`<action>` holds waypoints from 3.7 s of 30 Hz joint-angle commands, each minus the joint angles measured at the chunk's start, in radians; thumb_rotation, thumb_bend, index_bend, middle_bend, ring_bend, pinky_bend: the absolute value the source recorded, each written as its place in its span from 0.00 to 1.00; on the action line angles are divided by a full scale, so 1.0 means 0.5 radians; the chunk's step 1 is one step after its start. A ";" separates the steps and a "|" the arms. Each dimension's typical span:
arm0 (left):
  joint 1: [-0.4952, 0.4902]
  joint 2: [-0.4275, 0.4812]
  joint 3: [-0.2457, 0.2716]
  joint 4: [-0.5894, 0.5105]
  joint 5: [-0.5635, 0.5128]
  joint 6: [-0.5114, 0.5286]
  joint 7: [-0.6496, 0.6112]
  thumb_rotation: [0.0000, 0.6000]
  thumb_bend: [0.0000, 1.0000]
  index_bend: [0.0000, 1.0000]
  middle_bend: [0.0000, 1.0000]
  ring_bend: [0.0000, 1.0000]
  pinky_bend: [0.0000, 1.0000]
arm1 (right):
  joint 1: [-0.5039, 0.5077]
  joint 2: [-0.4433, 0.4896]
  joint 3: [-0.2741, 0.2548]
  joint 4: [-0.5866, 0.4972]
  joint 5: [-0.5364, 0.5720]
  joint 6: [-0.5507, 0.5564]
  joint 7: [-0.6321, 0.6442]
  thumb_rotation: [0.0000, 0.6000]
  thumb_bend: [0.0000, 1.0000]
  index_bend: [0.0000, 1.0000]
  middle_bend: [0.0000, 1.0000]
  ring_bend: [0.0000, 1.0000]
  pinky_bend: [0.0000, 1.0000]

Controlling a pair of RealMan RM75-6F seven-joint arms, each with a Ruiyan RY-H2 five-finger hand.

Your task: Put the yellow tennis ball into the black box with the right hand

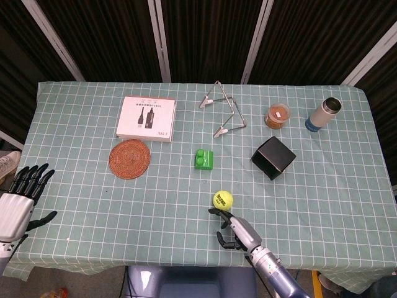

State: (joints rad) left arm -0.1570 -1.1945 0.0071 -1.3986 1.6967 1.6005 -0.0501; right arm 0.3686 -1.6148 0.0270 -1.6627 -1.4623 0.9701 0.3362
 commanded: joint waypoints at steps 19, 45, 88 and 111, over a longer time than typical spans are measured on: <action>-0.005 0.001 -0.004 -0.008 -0.002 -0.015 0.000 1.00 0.10 0.00 0.00 0.00 0.06 | 0.100 0.093 0.047 0.002 0.047 -0.087 0.417 1.00 0.62 0.03 0.12 0.09 0.29; -0.028 -0.017 -0.024 0.000 -0.070 -0.098 0.022 1.00 0.10 0.00 0.00 0.00 0.06 | 0.249 -0.029 0.206 0.204 0.127 -0.137 0.840 1.00 0.62 0.00 0.10 0.07 0.26; -0.080 -0.050 -0.069 0.019 -0.221 -0.262 0.070 1.00 0.10 0.00 0.00 0.00 0.06 | 0.434 -0.149 0.450 0.822 0.247 -0.251 1.271 1.00 0.62 0.00 0.03 0.00 0.00; -0.087 -0.057 -0.058 -0.019 -0.224 -0.284 0.131 1.00 0.10 0.00 0.00 0.00 0.06 | 0.397 0.127 0.317 0.831 0.304 -0.445 1.168 1.00 0.62 0.00 0.06 0.02 0.10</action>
State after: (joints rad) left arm -0.2004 -1.2225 -0.0222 -1.4075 1.5846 1.4588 0.0151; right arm 0.5665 -1.5559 0.1885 -1.2502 -1.3118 0.7523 0.9240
